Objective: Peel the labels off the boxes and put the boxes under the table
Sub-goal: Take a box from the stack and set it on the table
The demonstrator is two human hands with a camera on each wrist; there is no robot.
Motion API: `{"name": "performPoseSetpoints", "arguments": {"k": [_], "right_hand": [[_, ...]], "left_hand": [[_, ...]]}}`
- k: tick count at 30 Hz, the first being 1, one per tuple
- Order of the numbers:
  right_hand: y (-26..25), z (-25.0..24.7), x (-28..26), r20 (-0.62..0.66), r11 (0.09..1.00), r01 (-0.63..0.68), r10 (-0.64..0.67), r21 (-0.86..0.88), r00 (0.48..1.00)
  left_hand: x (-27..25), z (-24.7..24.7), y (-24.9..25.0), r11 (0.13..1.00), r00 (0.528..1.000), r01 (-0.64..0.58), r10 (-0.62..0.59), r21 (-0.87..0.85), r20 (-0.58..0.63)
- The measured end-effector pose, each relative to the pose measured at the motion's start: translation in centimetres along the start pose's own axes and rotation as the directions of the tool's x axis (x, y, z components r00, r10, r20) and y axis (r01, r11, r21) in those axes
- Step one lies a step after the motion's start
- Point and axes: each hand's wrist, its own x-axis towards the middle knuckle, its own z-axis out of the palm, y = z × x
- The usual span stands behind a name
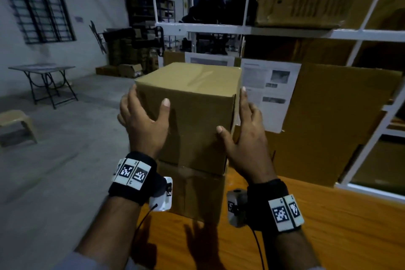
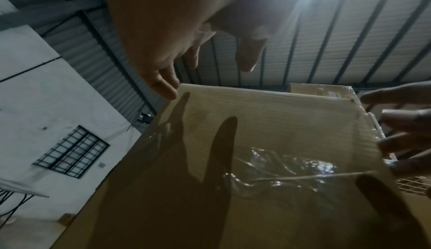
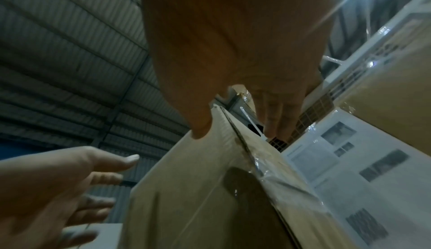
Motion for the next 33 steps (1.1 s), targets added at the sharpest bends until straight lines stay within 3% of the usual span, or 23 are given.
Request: {"name": "performPoseSetpoints", "arguments": {"k": [3, 7, 17, 20, 24, 33], "right_hand": [[-0.6, 1.3, 1.3, 0.011, 1.0, -0.022, 0.022, 0.0, 1.0], [-1.0, 2.6, 1.5, -0.086, 0.995, -0.031, 0.038, 0.091, 0.996], [-4.8, 3.3, -0.5, -0.25, 0.98, -0.15, 0.18, 0.134, 0.951], [-6.1, 3.2, -1.4, -0.275, 0.976, -0.174, 0.205, 0.134, 0.939], [-7.1, 2.9, -1.9, -0.3, 0.973, -0.179, 0.216, 0.146, 0.929], [-7.9, 1.2, -1.9, -0.323, 0.978, -0.105, 0.159, 0.178, 0.933]], "left_hand": [[2.3, 0.6, -1.8, 0.999, 0.998, 0.034, -0.033, -0.026, 0.044], [4.4, 0.9, -3.6, 0.98, 0.979, 0.104, -0.07, -0.172, 0.192], [6.7, -1.6, -5.5, 0.99, 0.957, 0.09, -0.056, -0.108, 0.285], [6.9, -2.3, -5.6, 0.978, 0.951, 0.129, -0.075, -0.164, 0.301], [6.4, -2.6, -5.0, 0.906, 0.934, 0.218, -0.086, -0.363, 0.347], [6.9, -4.3, -2.7, 0.854, 0.921, 0.24, -0.05, -0.461, 0.386]]}}
